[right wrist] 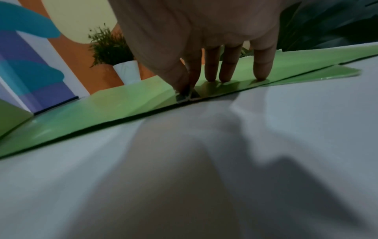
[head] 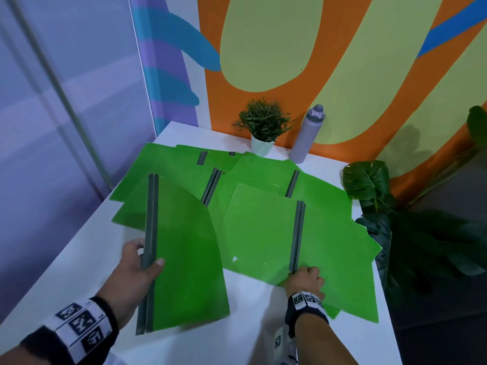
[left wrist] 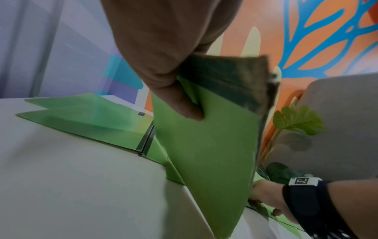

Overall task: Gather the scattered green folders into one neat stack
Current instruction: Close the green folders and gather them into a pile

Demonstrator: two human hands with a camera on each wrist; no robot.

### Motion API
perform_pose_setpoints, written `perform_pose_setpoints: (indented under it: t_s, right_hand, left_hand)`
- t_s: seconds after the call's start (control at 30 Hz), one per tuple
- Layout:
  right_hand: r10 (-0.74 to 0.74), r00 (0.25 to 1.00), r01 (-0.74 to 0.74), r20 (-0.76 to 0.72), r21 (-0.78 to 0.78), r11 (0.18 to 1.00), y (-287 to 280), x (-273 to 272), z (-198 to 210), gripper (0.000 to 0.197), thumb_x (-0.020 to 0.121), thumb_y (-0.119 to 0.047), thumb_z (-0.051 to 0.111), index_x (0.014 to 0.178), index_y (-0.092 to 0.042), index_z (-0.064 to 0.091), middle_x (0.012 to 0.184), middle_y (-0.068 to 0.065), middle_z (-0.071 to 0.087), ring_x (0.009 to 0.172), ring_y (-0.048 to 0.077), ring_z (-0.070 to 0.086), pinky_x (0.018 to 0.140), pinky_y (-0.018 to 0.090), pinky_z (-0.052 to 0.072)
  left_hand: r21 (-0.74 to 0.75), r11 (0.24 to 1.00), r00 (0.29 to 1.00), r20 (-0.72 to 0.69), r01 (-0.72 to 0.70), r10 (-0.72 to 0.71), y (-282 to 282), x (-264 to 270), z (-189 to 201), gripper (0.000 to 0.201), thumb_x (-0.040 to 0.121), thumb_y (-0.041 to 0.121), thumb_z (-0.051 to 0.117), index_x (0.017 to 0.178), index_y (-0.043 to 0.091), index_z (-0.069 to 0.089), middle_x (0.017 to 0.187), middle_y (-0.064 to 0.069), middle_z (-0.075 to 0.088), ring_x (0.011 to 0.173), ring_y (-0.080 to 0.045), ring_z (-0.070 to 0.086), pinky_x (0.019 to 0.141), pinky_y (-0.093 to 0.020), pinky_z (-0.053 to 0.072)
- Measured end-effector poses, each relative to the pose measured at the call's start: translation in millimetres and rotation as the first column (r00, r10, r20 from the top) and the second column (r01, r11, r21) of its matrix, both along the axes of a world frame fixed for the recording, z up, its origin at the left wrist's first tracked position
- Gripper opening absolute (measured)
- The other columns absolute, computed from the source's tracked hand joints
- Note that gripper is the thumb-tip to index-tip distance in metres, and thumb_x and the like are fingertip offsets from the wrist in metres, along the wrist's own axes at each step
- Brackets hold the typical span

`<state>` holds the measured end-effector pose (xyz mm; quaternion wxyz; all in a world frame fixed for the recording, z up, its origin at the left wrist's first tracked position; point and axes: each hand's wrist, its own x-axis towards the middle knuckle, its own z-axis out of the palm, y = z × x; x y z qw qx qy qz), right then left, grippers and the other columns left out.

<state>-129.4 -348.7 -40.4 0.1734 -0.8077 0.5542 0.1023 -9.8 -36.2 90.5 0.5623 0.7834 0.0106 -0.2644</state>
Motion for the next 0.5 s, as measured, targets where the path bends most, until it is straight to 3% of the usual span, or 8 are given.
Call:
perform_pose_setpoints:
  t_s: [0.03,0.1,0.2,0.27,0.33,0.37,0.43,0.5]
  right_hand:
    - [-0.039,0.998,0.040,0.047,-0.016,0.999,-1,1,3,0.028,0.091,-0.018,0.043,0.117,-0.012,0.052,0.122,0.010,0.044,0.110,0.026,0.044,0.092,0.047,0.042]
    - [-0.106,0.951,0.117,0.291,-0.021,0.993,-5,6,14,0.022,0.094,-0.019,0.042,0.106,-0.005,0.053,0.118,0.015,0.049,0.102,0.029,0.051,0.089,0.047,0.045]
    - [-0.076,0.727,0.099,0.682,0.005,0.995,0,16,51,0.015,0.097,-0.017,0.040,0.091,-0.006,0.048,0.126,0.014,0.053,0.098,0.026,0.056,0.091,0.045,0.048]
    - [-0.004,0.605,0.016,0.797,-0.008,1.000,15,20,84,0.014,0.098,-0.017,0.040,0.093,-0.006,0.047,0.116,0.003,0.058,0.088,0.019,0.057,0.076,0.034,0.051]
    - [0.185,0.568,-0.122,0.802,-0.141,0.983,35,20,111,0.010,0.097,-0.016,0.043,0.088,-0.012,0.045,0.079,-0.001,0.061,0.059,0.015,0.053,0.049,0.019,0.041]
    - [0.301,0.558,-0.196,0.773,-0.230,0.953,44,20,121,0.010,0.095,-0.016,0.045,0.086,-0.015,0.044,0.066,-0.005,0.056,0.049,0.012,0.049,0.042,0.013,0.035]
    - [0.498,0.524,-0.360,0.691,-0.351,0.865,64,19,131,0.012,0.093,-0.018,0.048,0.085,-0.023,0.041,0.059,-0.009,0.053,0.043,0.003,0.046,0.037,0.010,0.035]
    - [0.651,0.467,-0.501,0.599,-0.428,0.753,87,16,132,0.007,0.092,-0.024,0.046,0.086,-0.027,0.043,0.060,-0.007,0.058,0.041,0.002,0.047,0.038,0.008,0.033]
  left_hand:
    - [-0.011,1.000,1.000,0.005,0.007,-0.007,0,2,1,0.053,0.094,0.014,0.055,0.135,0.031,0.028,0.132,-0.012,0.051,0.122,-0.031,0.047,0.109,-0.052,0.035]
    - [-0.043,0.999,0.999,0.027,0.031,-0.030,-2,6,5,0.071,0.094,0.005,0.051,0.145,0.041,0.018,0.152,-0.005,0.035,0.136,-0.025,0.036,0.115,-0.048,0.026]
    - [-0.070,0.993,0.993,0.081,0.096,-0.090,-12,16,10,0.082,0.094,-0.002,0.048,0.139,0.060,0.020,0.161,0.008,0.015,0.145,-0.014,0.018,0.117,-0.045,0.018]
    - [-0.072,0.989,0.990,0.072,0.126,-0.121,-24,20,11,0.072,0.094,0.000,0.047,0.134,0.058,0.032,0.161,0.001,0.019,0.145,-0.016,0.019,0.116,-0.045,0.021]
    - [-0.072,0.987,0.989,0.044,0.143,-0.140,-36,22,14,0.060,0.096,0.005,0.046,0.140,0.045,0.036,0.159,-0.005,0.024,0.145,-0.023,0.022,0.114,-0.048,0.024]
    - [-0.083,0.984,0.987,0.046,0.156,-0.152,-42,21,17,0.058,0.096,0.008,0.046,0.143,0.041,0.035,0.159,-0.005,0.024,0.146,-0.025,0.023,0.114,-0.048,0.024]
    - [-0.109,0.974,0.977,0.095,0.199,-0.189,-55,19,25,0.056,0.097,0.019,0.048,0.146,0.037,0.030,0.159,-0.001,0.025,0.145,-0.022,0.024,0.114,-0.044,0.025]
    - [-0.136,0.965,0.970,0.128,0.224,-0.207,-67,17,31,0.062,0.093,0.035,0.051,0.150,0.033,0.025,0.159,0.001,0.025,0.145,-0.019,0.025,0.114,-0.039,0.025]
